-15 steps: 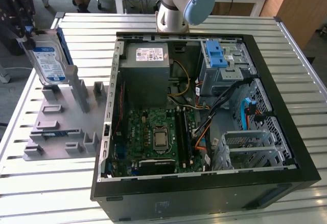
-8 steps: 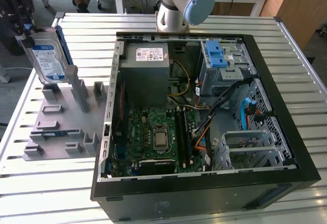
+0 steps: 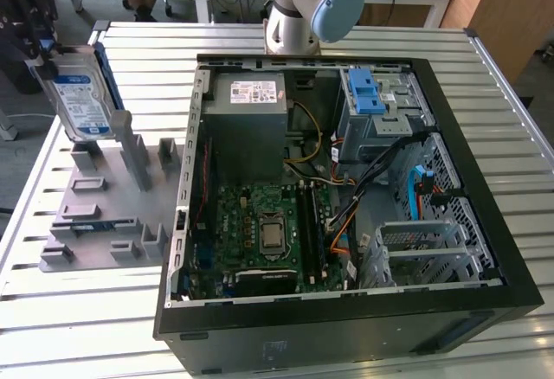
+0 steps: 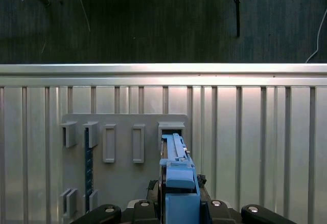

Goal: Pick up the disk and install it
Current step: 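Pick up the disk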

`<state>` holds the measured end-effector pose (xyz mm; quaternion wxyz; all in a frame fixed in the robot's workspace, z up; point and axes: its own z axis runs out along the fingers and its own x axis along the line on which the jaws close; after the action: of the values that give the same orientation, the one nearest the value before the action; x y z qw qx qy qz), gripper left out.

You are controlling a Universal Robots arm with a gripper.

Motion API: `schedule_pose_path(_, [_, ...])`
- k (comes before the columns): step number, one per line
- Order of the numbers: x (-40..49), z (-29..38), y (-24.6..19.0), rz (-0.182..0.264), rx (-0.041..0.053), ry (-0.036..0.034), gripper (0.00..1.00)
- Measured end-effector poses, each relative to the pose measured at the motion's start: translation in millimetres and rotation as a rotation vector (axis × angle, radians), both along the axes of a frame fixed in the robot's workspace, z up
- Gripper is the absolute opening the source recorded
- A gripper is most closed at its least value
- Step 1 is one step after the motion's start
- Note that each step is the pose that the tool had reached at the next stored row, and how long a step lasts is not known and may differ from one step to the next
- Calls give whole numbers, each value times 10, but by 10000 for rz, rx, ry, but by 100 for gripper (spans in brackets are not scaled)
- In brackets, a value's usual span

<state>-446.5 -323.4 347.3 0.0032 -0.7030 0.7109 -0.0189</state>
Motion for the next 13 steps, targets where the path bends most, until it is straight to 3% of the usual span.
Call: schedule_pose_path(13, [-2, 68, 0, -25, 1, -1, 36])
